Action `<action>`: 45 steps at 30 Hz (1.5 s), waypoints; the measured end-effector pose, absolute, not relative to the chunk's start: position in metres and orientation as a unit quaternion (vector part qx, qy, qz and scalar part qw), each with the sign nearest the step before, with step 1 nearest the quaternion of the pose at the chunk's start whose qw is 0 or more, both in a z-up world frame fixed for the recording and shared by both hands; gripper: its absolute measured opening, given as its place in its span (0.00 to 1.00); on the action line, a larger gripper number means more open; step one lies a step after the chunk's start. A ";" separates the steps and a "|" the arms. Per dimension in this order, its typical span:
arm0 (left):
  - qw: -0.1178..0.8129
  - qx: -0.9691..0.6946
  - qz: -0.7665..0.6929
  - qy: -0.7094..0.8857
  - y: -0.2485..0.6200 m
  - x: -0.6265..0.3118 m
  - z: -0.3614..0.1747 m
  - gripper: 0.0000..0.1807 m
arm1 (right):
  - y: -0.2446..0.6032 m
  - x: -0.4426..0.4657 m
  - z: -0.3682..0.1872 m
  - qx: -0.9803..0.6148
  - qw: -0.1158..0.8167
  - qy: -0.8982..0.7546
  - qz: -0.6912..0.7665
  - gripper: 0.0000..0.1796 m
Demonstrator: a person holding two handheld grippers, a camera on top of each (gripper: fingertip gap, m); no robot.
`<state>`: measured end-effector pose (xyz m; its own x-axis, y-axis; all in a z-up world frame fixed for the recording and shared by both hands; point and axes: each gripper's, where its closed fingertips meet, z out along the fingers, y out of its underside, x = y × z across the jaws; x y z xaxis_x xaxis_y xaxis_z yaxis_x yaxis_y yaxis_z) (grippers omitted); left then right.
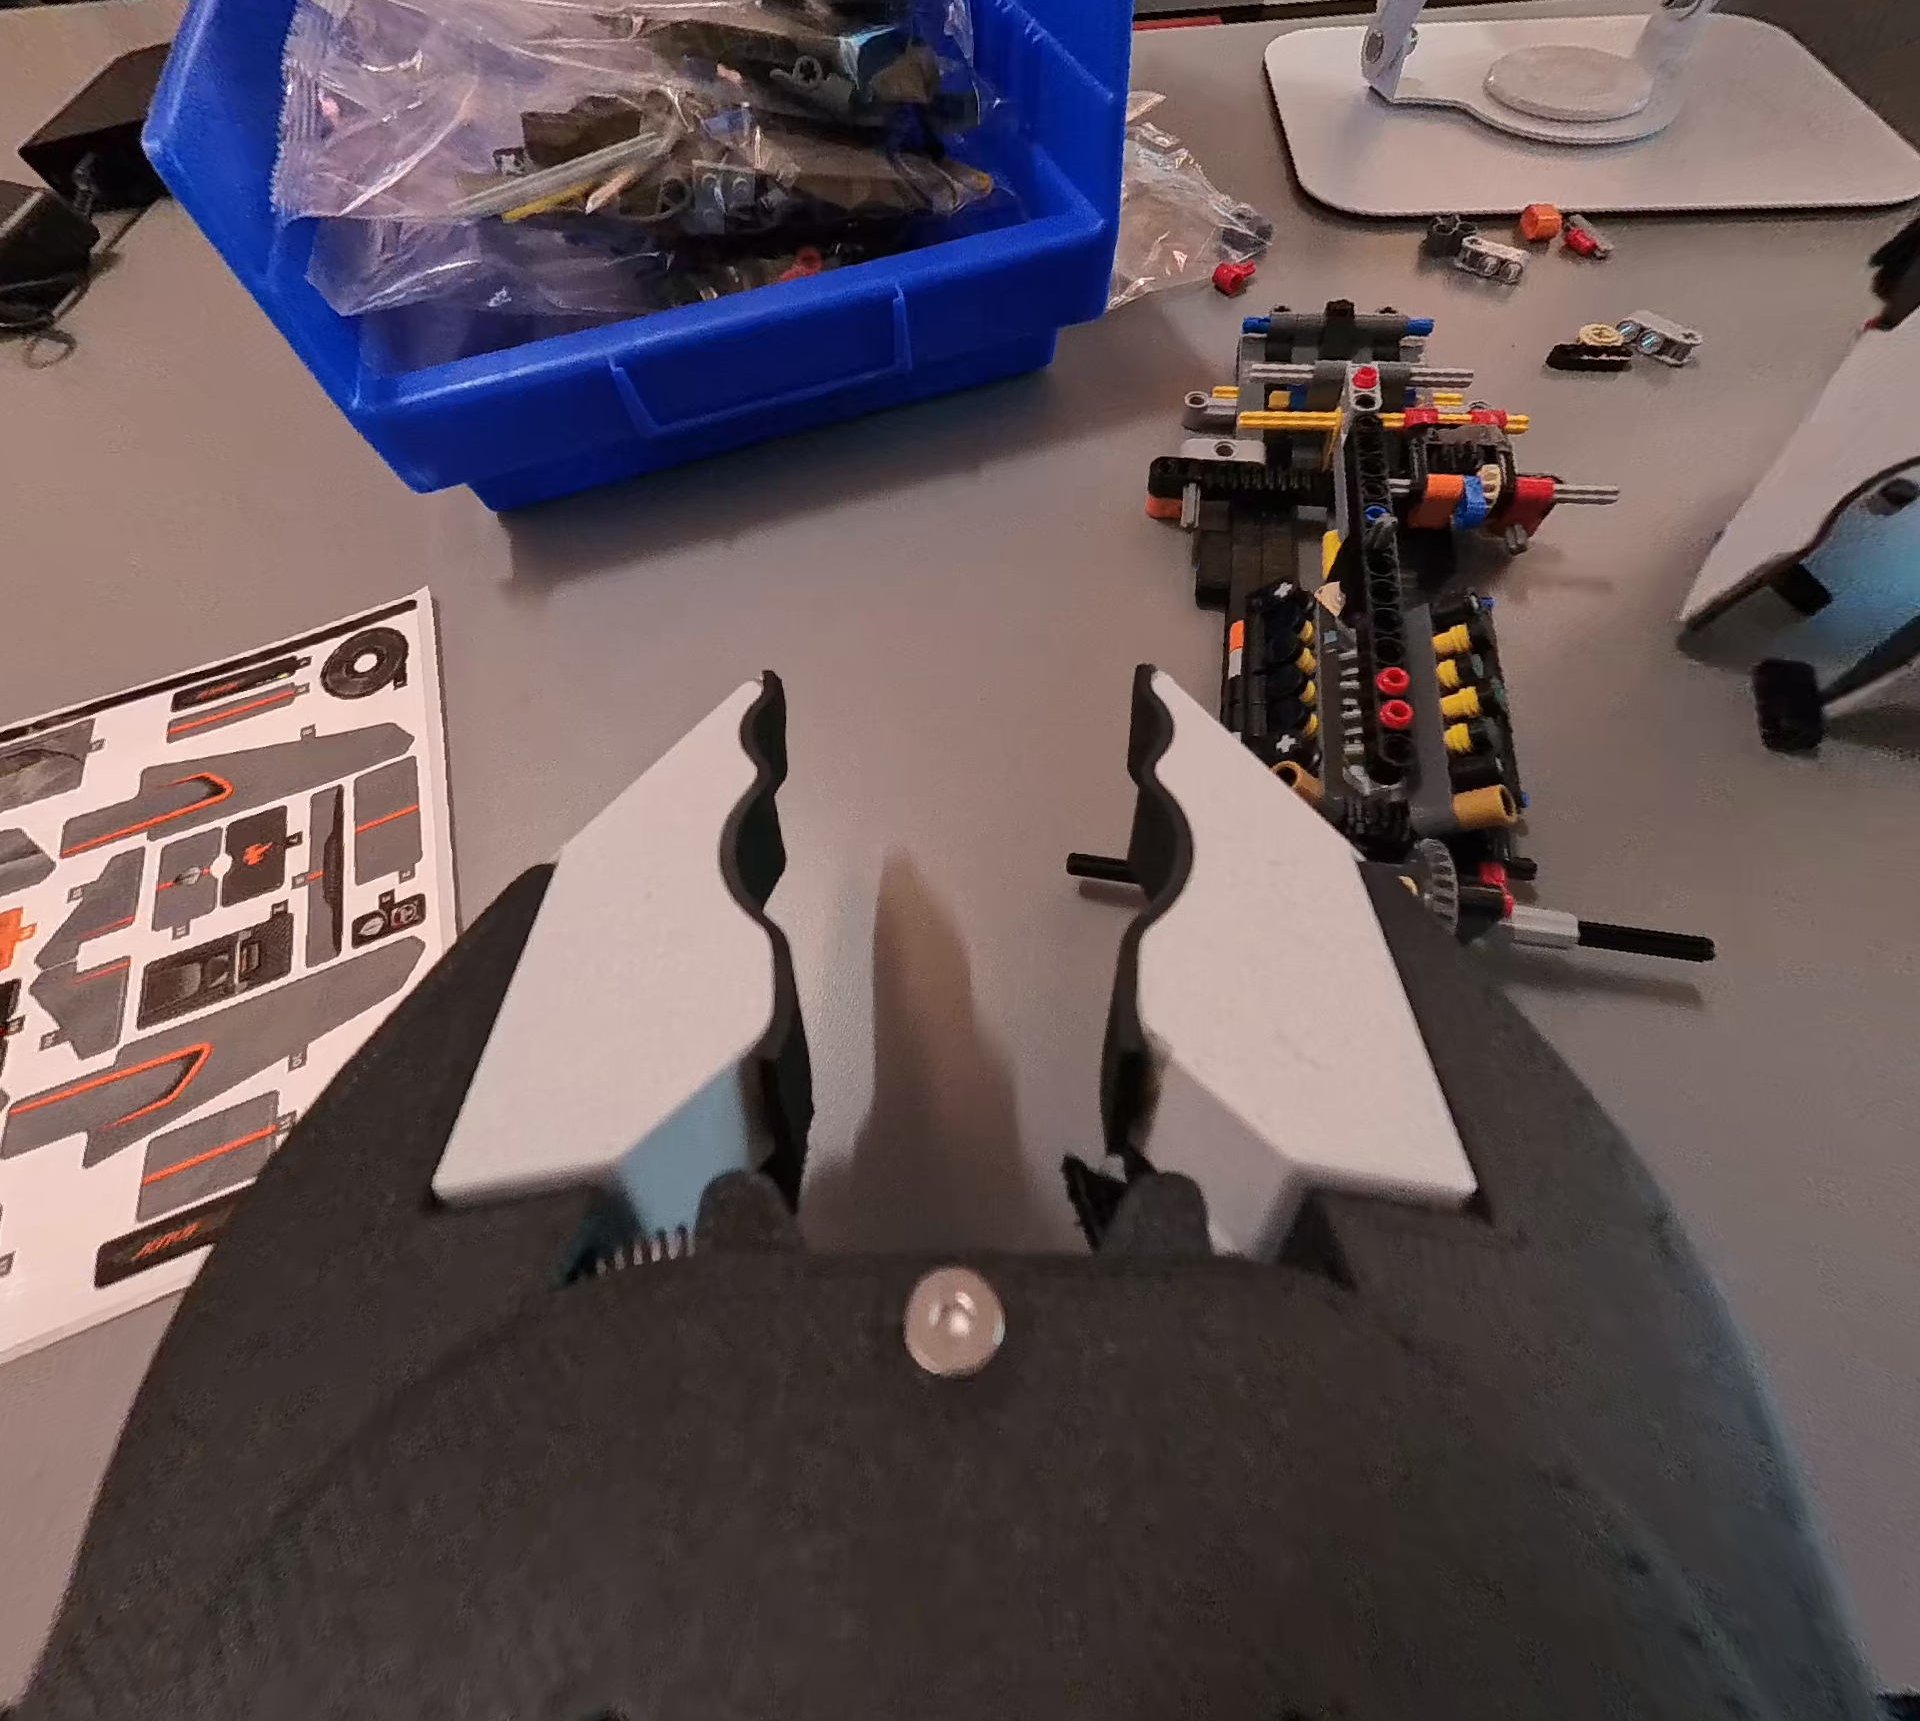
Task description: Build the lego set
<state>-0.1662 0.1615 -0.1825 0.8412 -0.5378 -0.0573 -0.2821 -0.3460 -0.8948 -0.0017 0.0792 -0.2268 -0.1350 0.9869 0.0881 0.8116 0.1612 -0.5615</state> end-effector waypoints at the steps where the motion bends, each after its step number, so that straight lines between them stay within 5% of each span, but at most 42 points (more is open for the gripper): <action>1: 0.514 -0.810 -0.125 0.252 0.162 -0.166 -0.182 0.36 | 0.078 0.000 -0.226 -0.616 0.224 -0.730 0.194 0.13; 13: 0.518 -0.808 -0.125 0.253 0.161 -0.167 -0.181 0.36 | 0.073 -0.001 -0.230 -0.610 0.216 -0.734 0.207 0.05; 23: 0.518 -0.807 -0.124 0.254 0.161 -0.166 -0.181 0.36 | 0.064 -0.005 -0.217 -0.629 0.206 -0.707 0.248 0.16; 32: 0.482 -0.812 -0.147 0.294 0.149 -0.153 -0.191 0.32 | 0.083 -0.012 -0.221 -0.680 0.217 -0.655 0.248 0.06; 45: 0.400 -0.806 -0.261 0.350 0.124 -0.127 -0.193 0.32 | 0.099 0.007 -0.205 -0.710 0.238 -0.620 0.233 0.15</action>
<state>-0.1274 0.1244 -0.1927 0.6197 -0.7722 0.1403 -0.3547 -0.4350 -0.8276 0.0070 0.0989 -0.2054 0.1225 0.9918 -0.0358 0.7692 -0.1176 -0.6281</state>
